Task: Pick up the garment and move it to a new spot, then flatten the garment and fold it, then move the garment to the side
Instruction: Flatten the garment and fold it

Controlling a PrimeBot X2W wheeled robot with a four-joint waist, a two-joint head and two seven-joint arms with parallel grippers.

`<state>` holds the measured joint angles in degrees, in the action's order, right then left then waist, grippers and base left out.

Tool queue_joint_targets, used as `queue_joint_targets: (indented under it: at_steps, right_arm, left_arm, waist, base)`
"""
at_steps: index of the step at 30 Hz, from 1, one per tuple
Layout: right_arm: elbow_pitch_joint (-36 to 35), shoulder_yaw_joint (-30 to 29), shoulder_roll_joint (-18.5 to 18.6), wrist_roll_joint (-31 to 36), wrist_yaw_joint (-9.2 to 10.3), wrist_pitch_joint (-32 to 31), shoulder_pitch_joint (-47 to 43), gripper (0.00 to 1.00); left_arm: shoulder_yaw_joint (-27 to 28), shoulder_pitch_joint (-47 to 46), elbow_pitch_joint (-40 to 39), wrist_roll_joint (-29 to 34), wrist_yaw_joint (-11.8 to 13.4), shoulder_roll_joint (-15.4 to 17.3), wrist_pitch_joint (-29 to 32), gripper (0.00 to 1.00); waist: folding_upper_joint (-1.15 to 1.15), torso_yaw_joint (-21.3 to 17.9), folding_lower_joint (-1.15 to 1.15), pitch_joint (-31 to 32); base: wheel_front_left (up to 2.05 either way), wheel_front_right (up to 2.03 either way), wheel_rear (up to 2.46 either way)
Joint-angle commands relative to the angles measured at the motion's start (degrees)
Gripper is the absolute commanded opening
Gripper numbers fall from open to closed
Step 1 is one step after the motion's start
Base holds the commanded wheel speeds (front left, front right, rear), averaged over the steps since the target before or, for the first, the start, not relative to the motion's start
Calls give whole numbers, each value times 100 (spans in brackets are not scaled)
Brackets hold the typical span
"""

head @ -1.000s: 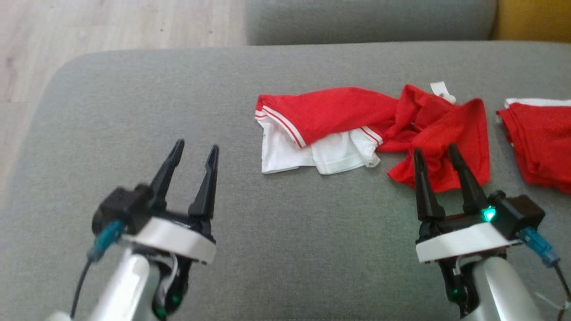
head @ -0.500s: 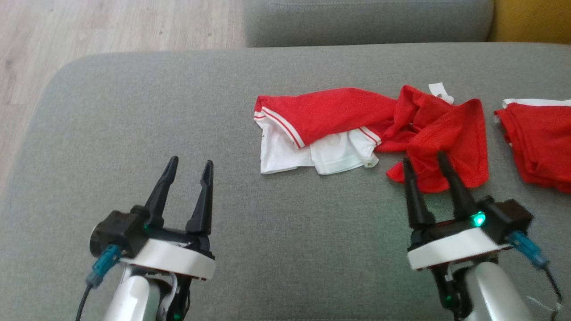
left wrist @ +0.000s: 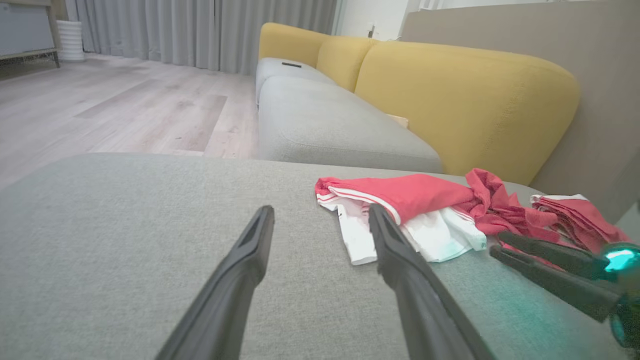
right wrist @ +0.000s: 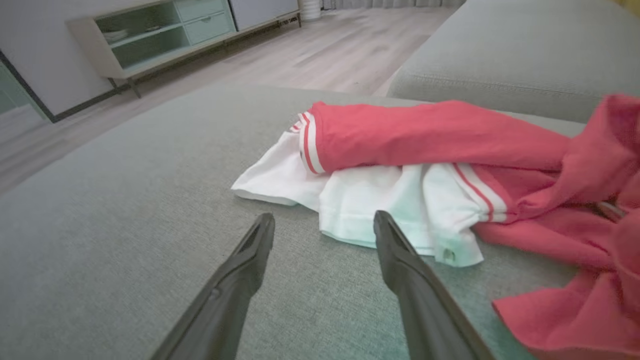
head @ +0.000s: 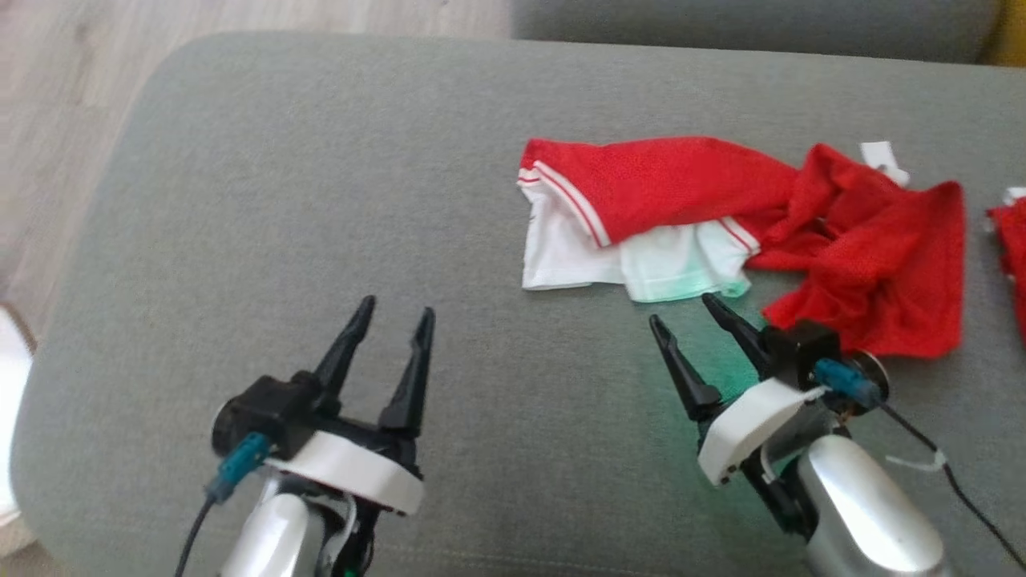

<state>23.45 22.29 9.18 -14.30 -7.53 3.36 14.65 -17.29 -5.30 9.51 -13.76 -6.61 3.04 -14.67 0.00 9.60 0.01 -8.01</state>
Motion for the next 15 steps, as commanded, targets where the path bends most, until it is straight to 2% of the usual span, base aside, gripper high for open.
queue_joint_targets:
  at_steps: [1, 15]
  right_arm:
    - [-70, 135, 63, -45, 4, -21, 234, 100]
    - [1669, 542, 307, -259, 4, -71, 1237, 100]
  left_arm:
    - [110, -286, -174, -37, -17, -14, -32, 100]
    - [-194, -489, -128, -309, -9, -15, -32, 100]
  waist:
    - [0, 157, -1, -115]
    - [0, 684, -1, -335]
  base:
    - [0, 0, 0]
    - [0, 0, 0]
